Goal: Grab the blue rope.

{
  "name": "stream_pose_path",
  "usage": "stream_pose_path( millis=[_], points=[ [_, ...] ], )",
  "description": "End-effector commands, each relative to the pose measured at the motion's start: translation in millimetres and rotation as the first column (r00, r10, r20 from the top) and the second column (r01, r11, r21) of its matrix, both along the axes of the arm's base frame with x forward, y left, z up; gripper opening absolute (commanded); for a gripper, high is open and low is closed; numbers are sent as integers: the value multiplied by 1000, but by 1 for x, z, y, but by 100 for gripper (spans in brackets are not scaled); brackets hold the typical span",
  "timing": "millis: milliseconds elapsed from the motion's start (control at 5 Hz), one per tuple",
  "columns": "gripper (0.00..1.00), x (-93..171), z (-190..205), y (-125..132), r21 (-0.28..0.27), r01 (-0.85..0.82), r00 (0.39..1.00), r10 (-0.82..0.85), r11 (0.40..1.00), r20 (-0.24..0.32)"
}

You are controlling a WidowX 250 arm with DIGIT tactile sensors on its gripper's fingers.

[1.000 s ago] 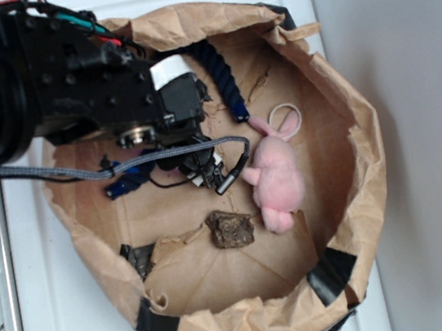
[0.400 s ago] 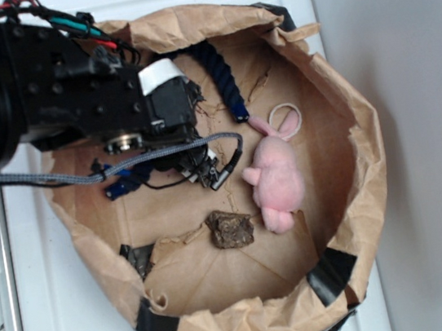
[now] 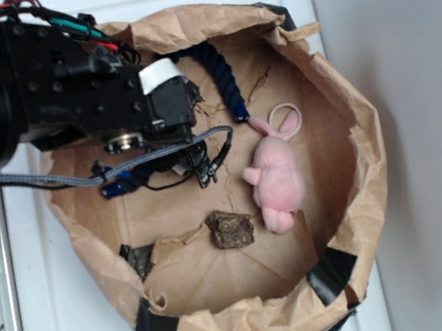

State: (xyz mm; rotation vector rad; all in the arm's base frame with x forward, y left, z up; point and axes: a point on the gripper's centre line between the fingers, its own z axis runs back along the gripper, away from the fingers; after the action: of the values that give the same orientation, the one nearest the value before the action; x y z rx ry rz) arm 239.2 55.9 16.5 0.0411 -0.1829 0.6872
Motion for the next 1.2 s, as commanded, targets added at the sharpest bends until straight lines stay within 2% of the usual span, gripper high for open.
stream_pose_path(
  millis=[0,200,400,800,1000],
  points=[
    [0,2,15,8,26,-27,998,25,999,54],
    [0,4,17,9,41,-18,998,16,999,65],
    [0,12,43,9,-21,-43,995,45,999,89],
    [0,23,107,-18,34,-19,997,16,999,74],
    [0,27,120,-20,11,-2,1000,1,1000,17]
  ],
)
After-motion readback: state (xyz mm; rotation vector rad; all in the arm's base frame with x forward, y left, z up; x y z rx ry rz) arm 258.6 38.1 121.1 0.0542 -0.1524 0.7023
